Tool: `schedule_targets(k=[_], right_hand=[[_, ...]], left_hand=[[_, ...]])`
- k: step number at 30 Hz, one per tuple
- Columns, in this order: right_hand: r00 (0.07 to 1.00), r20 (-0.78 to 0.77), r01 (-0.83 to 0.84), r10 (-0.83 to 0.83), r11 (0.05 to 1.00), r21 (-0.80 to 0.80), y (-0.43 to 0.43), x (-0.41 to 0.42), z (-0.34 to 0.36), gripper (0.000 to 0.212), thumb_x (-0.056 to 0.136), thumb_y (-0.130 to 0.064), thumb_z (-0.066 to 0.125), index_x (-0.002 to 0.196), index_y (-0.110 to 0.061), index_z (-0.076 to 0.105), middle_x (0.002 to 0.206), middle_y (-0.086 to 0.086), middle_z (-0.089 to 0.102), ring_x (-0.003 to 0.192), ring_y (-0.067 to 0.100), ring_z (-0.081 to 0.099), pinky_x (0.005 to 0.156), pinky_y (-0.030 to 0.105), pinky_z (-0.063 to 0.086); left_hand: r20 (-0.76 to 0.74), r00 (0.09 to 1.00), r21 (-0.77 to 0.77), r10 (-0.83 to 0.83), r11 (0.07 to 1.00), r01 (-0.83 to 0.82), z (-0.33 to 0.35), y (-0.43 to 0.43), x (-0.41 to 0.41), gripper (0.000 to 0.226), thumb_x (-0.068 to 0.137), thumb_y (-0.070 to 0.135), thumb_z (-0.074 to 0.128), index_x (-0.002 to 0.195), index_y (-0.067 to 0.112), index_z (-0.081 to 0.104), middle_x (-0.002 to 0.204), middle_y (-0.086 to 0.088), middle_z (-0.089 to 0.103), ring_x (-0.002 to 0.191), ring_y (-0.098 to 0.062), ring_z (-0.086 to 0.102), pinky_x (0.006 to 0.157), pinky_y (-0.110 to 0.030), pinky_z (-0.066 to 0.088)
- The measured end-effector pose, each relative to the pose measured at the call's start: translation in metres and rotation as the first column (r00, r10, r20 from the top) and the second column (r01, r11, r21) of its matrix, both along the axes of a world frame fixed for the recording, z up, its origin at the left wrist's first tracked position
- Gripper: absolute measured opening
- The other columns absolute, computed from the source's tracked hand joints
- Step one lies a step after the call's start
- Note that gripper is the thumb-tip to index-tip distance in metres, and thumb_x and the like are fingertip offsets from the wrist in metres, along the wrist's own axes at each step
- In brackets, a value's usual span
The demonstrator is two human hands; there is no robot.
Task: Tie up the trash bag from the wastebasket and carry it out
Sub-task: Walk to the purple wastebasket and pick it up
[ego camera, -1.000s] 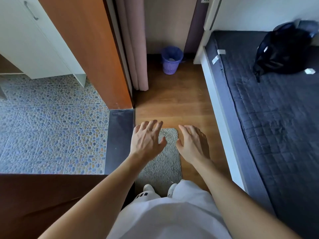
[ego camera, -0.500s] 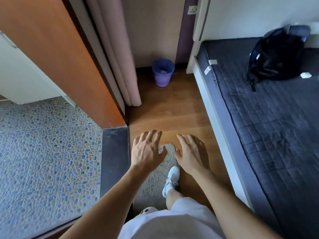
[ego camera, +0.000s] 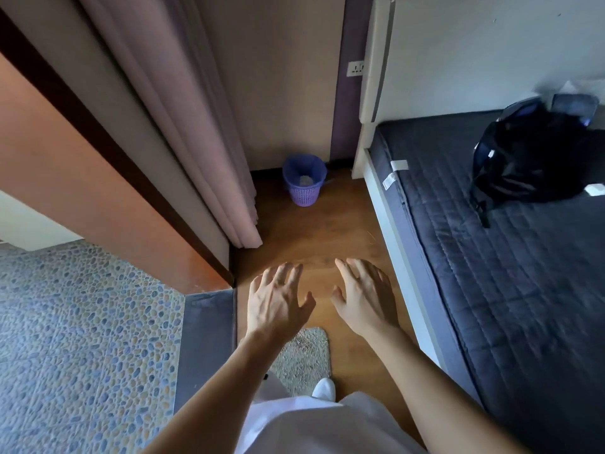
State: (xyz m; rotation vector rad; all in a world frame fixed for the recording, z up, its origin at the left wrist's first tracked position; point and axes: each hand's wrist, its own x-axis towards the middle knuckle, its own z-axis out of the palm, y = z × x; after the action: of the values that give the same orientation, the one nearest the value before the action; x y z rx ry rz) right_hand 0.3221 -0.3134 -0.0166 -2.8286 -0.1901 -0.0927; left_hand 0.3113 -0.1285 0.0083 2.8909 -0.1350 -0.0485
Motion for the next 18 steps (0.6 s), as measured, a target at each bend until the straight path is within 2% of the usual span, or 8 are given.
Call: schedule_targets(k=[9,13,15,18], right_hand=[[0.999,-0.030,-0.022,0.023,1.000,0.010,-0.004,0.066,-0.012,0.052,0.081,-0.035,0.061,0.131,-0.021,0.060,0.126,0.005,0.065,0.114,0.025,0.061,0.100,0.040,0.047],[1.000,-0.026,-0.005,0.006,0.999,0.034,-0.003,0.107,-0.017,0.056,0.075,-0.032,0.071,0.130,-0.019,0.063,0.126,0.008,0.067,0.113,0.028,0.064,0.100,0.045,0.048],[0.999,-0.052,0.015,-0.012,0.998,0.057,-0.002,0.134,-0.023,0.057,0.076,-0.031,0.070,0.131,-0.019,0.061,0.127,0.010,0.066,0.114,0.030,0.063,0.101,0.048,0.048],[0.995,-0.097,0.041,-0.028,0.989,0.140,0.003,0.181,-0.032,0.057,0.081,-0.031,0.058,0.136,-0.020,0.051,0.132,0.015,0.060,0.119,0.034,0.060,0.101,0.053,0.048]], left_hand=[[-0.025,0.999,-0.004,0.022,1.000,-0.022,-0.005,-0.008,0.066,0.060,0.084,0.056,0.043,0.135,0.027,0.050,0.139,0.003,0.057,0.127,-0.024,0.052,0.102,-0.044,0.044],[-0.024,1.000,-0.011,0.013,1.000,-0.014,-0.017,-0.008,0.107,0.057,0.084,0.054,0.049,0.132,0.024,0.053,0.135,0.001,0.060,0.123,-0.026,0.054,0.099,-0.045,0.045],[-0.020,1.000,-0.016,0.011,1.000,-0.011,-0.021,-0.007,0.135,0.058,0.083,0.054,0.050,0.132,0.023,0.054,0.134,0.000,0.060,0.122,-0.026,0.055,0.098,-0.045,0.046],[-0.007,1.000,-0.027,0.006,1.000,-0.006,-0.022,-0.003,0.184,0.058,0.081,0.053,0.051,0.131,0.024,0.055,0.132,0.001,0.061,0.120,-0.026,0.056,0.096,-0.045,0.046]])
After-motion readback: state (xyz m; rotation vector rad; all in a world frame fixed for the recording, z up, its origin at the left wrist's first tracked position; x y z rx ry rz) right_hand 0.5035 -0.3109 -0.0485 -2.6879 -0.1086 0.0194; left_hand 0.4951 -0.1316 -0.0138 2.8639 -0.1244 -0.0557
